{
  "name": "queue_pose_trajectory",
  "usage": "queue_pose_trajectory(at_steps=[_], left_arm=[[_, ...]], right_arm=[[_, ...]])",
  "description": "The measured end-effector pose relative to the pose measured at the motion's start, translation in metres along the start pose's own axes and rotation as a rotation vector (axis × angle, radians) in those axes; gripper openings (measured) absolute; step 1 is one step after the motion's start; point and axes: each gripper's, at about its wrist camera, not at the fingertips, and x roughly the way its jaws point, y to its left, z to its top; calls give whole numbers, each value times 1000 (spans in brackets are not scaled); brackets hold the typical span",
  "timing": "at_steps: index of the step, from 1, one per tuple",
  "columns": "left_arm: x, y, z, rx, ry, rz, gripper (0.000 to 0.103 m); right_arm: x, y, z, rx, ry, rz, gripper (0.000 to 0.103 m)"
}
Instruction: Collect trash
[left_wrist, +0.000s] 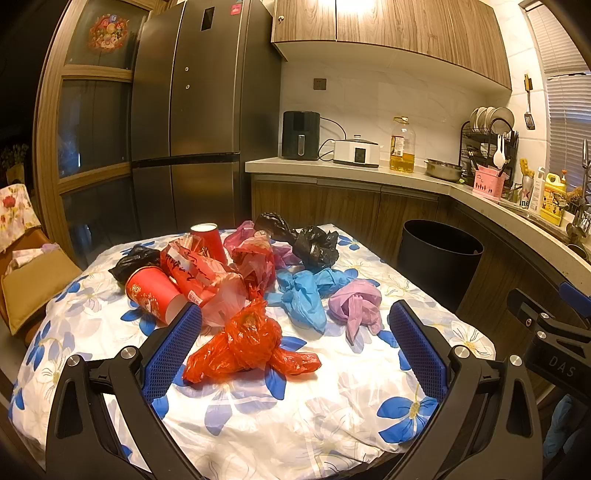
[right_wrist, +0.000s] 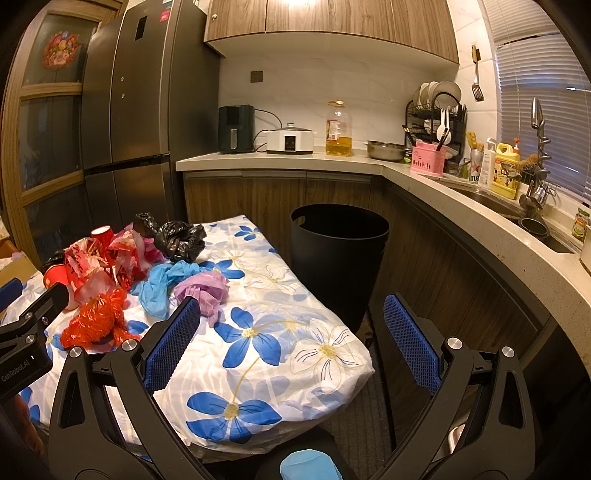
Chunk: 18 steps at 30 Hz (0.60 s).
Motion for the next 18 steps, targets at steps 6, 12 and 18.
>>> queue_pose_trajectory(at_steps=[6, 12, 18], left_arm=[[0, 1, 0, -2, 0, 0, 98], [0, 1, 0, -2, 1, -1, 98], [0, 1, 0, -4, 0, 0, 98]], right_arm=[[1, 2, -3, 0, 0, 0, 98], [-2, -3, 2, 1, -1, 2, 98], [0, -2, 0, 1, 0, 0, 98]])
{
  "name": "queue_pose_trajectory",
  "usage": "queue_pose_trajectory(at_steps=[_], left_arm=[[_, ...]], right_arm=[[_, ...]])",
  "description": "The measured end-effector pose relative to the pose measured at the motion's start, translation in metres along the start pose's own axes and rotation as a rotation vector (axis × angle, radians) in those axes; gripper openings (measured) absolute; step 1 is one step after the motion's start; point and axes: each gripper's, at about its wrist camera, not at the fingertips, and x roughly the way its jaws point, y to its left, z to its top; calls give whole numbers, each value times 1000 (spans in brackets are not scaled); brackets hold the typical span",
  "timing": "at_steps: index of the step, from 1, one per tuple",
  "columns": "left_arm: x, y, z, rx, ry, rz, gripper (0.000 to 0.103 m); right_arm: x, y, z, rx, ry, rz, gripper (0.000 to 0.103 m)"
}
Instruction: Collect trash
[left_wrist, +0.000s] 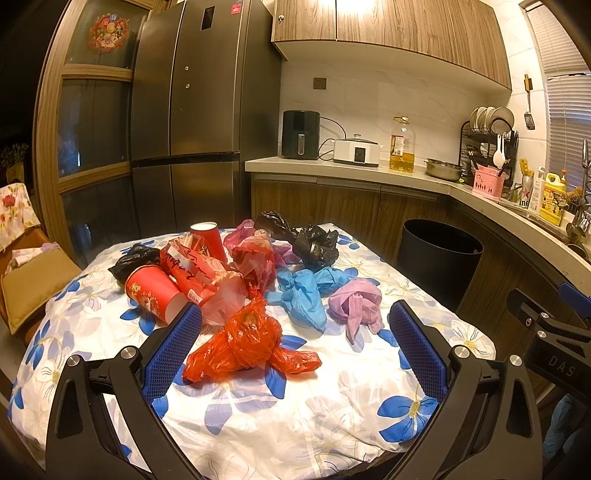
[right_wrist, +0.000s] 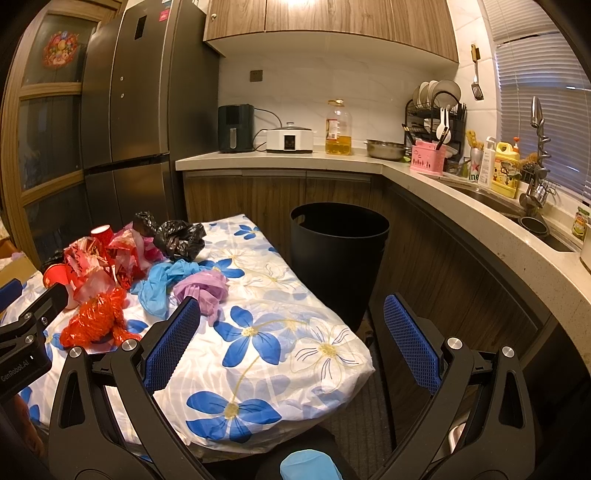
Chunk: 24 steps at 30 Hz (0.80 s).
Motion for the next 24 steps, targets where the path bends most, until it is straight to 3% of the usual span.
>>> queue_pose_trajectory(at_steps=[24], left_arm=[[-1, 0, 0, -1, 1, 0, 98]], right_arm=[[0, -1, 0, -1, 2, 1, 98]])
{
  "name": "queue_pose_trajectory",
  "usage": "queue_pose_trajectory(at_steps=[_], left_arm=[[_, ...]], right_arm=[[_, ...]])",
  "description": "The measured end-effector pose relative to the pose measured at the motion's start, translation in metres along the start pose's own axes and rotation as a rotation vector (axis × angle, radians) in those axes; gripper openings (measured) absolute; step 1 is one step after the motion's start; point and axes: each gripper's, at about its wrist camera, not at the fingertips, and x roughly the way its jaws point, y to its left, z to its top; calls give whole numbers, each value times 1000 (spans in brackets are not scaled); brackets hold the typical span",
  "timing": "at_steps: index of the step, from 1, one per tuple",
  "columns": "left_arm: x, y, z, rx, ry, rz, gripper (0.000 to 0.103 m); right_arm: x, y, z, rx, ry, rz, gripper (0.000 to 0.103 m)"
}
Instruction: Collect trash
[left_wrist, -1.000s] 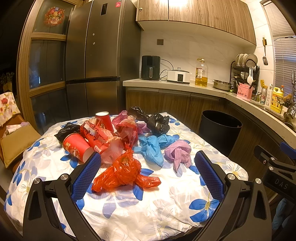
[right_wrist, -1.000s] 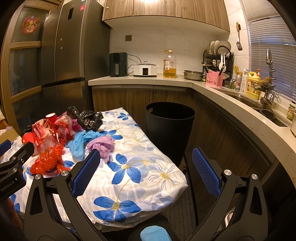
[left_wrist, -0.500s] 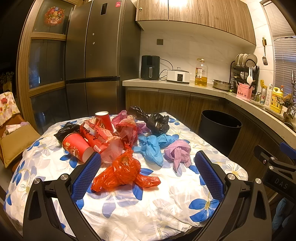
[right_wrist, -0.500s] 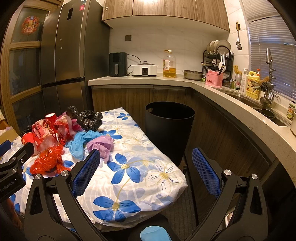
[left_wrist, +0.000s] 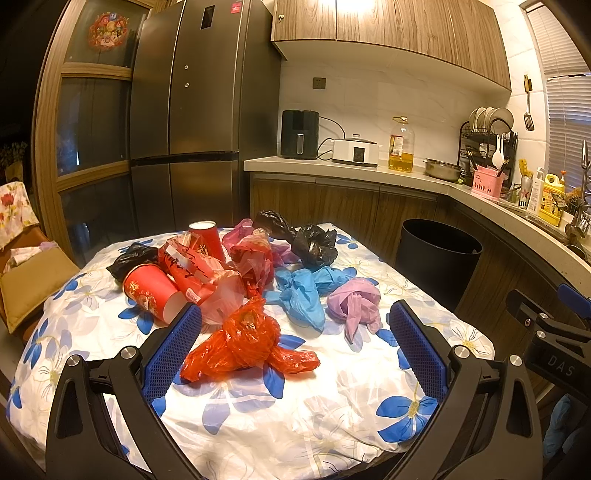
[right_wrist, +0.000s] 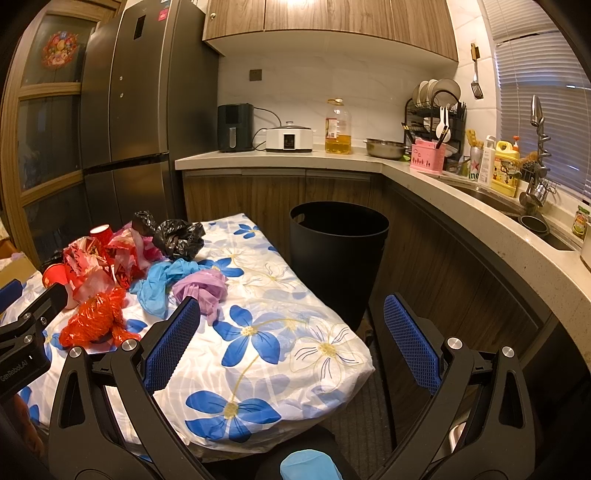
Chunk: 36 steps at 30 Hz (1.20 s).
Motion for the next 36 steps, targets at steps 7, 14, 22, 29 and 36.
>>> queue_pose_trajectory(at_steps=[7, 14, 22, 29, 36], left_arm=[[0, 0, 0, -1, 0, 0, 98], [1, -5, -5, -14, -4, -9, 98], [15, 1, -11, -36, -6, -12, 98], [35, 10, -19, -64, -15, 30, 98], [55, 30, -27, -116, -23, 75, 98]], right_arm=[[2, -2, -1, 3, 1, -1, 98], [15, 1, -14, 4, 7, 1, 98], [32, -1, -15, 20, -1, 19, 98], [64, 8, -14, 29, -13, 79, 98], [115, 36, -21, -19, 16, 184, 82]])
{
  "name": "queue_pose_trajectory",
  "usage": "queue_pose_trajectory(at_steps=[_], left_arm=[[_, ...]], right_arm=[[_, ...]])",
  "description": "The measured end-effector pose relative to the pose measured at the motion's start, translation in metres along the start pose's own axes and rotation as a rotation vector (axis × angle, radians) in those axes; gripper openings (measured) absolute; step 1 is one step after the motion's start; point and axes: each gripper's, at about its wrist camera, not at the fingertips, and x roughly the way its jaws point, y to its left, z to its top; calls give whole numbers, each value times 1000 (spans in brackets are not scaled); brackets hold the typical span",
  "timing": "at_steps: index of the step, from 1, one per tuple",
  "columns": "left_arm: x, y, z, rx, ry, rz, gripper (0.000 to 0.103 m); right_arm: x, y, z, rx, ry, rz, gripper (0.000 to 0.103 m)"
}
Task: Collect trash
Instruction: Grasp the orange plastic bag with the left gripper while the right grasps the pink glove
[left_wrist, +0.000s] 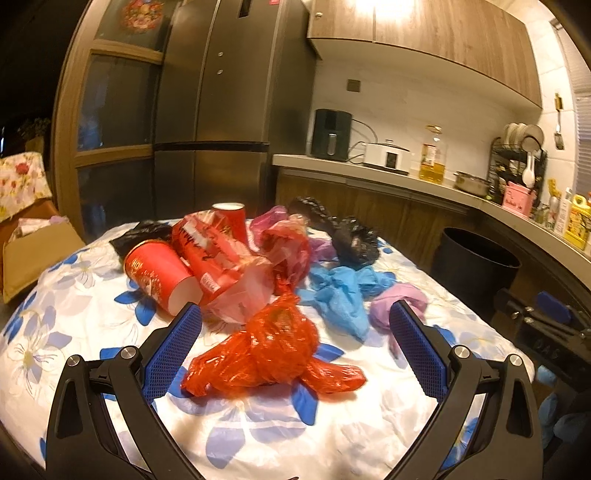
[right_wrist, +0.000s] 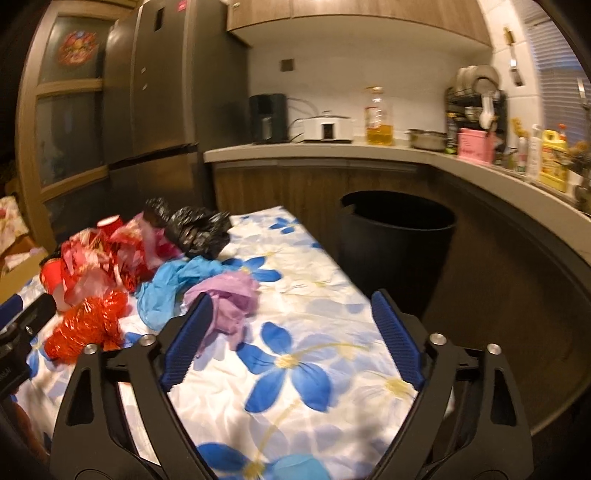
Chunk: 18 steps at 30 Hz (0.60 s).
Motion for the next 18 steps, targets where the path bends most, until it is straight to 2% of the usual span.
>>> queue_pose_trajectory(at_steps=[6, 13, 16, 18], left_arm=[[13, 13, -4, -33, -5, 38, 98], [23, 14, -11, -30, -2, 63, 98], [28, 19, -15, -36, 14, 72, 98], [28, 22, -15, -46, 18, 75, 98]], right_arm=[[41, 20, -7, -23, 52, 104, 72], [77, 37, -14, -50, 109, 168, 62], [91, 42, -17, -55, 139, 186, 54], [99, 44, -19, -58, 165, 196, 46]])
